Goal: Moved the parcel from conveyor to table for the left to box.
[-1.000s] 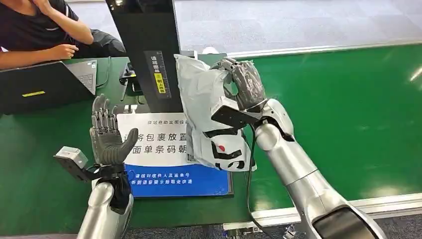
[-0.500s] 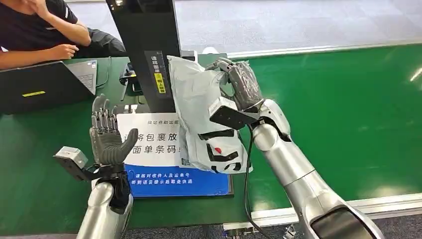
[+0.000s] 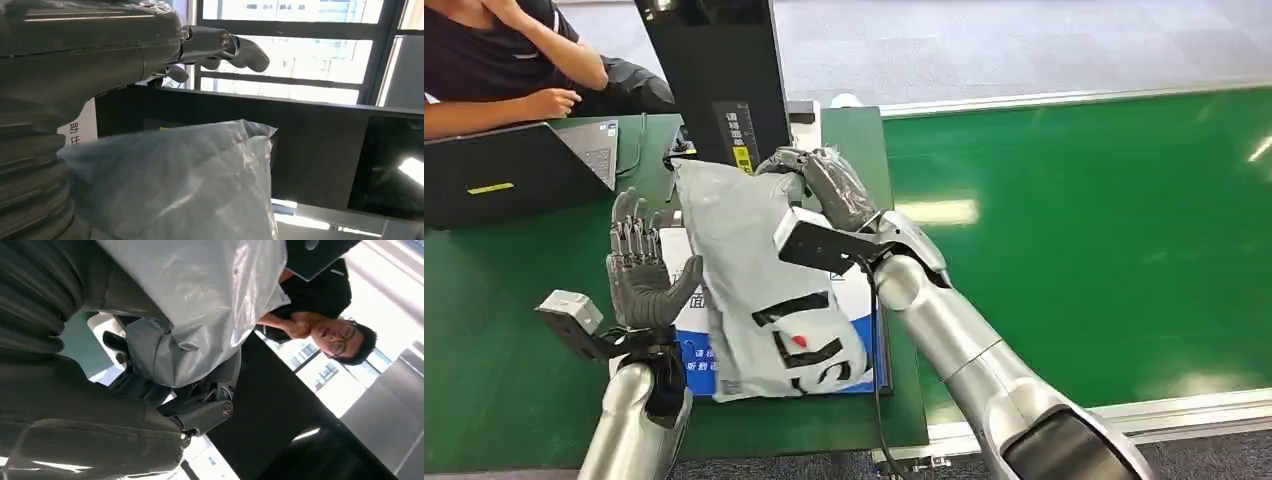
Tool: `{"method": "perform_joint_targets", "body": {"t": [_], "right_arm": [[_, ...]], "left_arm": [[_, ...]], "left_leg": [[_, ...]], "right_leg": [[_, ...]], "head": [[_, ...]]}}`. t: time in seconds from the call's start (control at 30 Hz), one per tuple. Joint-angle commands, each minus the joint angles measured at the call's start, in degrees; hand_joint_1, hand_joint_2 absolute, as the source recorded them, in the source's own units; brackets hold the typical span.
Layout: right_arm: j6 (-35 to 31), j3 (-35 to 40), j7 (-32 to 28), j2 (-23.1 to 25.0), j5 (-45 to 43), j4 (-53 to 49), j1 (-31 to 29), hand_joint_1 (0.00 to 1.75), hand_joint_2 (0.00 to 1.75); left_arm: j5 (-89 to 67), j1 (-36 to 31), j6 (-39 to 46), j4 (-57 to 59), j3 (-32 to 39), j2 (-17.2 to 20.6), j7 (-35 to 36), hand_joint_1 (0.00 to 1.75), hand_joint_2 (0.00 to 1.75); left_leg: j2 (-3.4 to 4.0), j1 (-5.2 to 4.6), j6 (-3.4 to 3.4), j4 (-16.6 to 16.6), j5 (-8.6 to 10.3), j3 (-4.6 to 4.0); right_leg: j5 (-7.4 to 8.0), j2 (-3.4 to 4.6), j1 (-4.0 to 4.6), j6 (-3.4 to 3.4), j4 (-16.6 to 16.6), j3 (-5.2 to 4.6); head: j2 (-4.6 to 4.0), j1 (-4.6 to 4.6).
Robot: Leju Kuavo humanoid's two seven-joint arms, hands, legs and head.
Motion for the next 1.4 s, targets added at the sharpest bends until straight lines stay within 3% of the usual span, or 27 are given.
{"method": "perform_joint_targets", "body": {"t": [0.03,0.07,0.43,0.47,0.53,0.73,1.33,1.37,1.4], "right_arm": [[-2.1,2.2,0.4,1.6,0.9,9.6,-4.7,1.75,1.75],[-2.1,2.2,0.4,1.6,0.9,9.6,-4.7,1.75,1.75],[-2.1,2.2,0.4,1.6,0.9,9.6,-4.7,1.75,1.75],[-6.5,3.0,4.2,1.3,5.1,10.4,-4.2,1.75,1.75],[-8.4,1.7,3.9,0.6,6.2,12.6,-2.6,1.75,1.75],[0.7,1.5,7.5,-2.3,8.3,25.3,1.2,1.75,1.75],[0.8,1.5,8.0,-2.9,9.1,27.0,2.1,1.75,1.75],[0.8,1.5,8.0,-2.9,9.1,27.0,2.1,0.0,1.75],[4.4,-0.8,13.8,-3.8,7.8,27.4,4.1,0.0,1.75]], "left_arm": [[0.3,-0.9,0.0,3.4,0.4,1.6,0.3,0.0,1.75],[0.3,-0.9,0.0,3.4,0.4,1.6,0.3,0.0,1.75],[0.3,-0.9,0.0,3.4,0.4,1.6,0.3,0.0,1.75],[-0.3,-1.1,-0.7,3.5,0.0,1.8,0.4,0.0,1.75],[-0.9,-1.2,-1.2,3.2,0.9,1.5,0.7,0.0,1.75],[-2.4,-1.6,-2.1,5.5,3.0,0.9,0.2,0.0,1.75],[-2.9,-2.0,-2.3,5.7,3.6,0.7,0.1,0.0,1.75],[-2.9,-2.0,-2.3,5.7,3.6,0.7,0.1,0.0,1.75],[-3.4,-1.0,-1.9,4.7,4.1,0.4,0.3,0.0,1.75]], "left_leg": [[0.09,0.02,-0.02,-0.1,-0.1,0.45],[-0.01,-0.02,-0.01,0.0,-0.02,0.15],[-0.05,-0.03,-0.01,0.0,-0.02,0.08],[-0.05,-0.01,-0.03,0.0,-0.05,0.2],[-0.06,0.0,-0.03,0.0,-0.05,0.24],[-0.25,0.03,0.0,-0.2,0.03,0.5],[-0.15,0.0,-0.02,-0.1,-0.03,0.24],[-0.13,0.0,-0.01,0.0,-0.02,0.19],[-0.18,0.0,-0.02,-0.1,-0.03,0.31]], "right_leg": [[-0.03,0.04,0.05,-0.17,-0.1,0.36],[-0.01,-0.03,-0.01,-0.08,0.0,0.14],[-0.02,-0.06,-0.02,-0.08,0.0,0.06],[-0.04,-0.07,0.01,-0.12,0.0,0.17],[-0.04,-0.08,0.02,-0.12,0.0,0.22],[0.0,-0.28,0.06,-0.11,-0.3,0.56],[-0.03,-0.16,0.03,-0.09,-0.1,0.21],[-0.02,-0.14,0.02,-0.08,-0.1,0.16],[-0.04,-0.2,0.04,-0.12,-0.1,0.28]], "head": [[0.0,0.0],[0.0,0.02],[0.0,0.0],[0.0,0.0],[0.0,0.0],[0.0,0.0],[-0.02,0.0],[0.0,0.0],[0.0,0.0]]}}
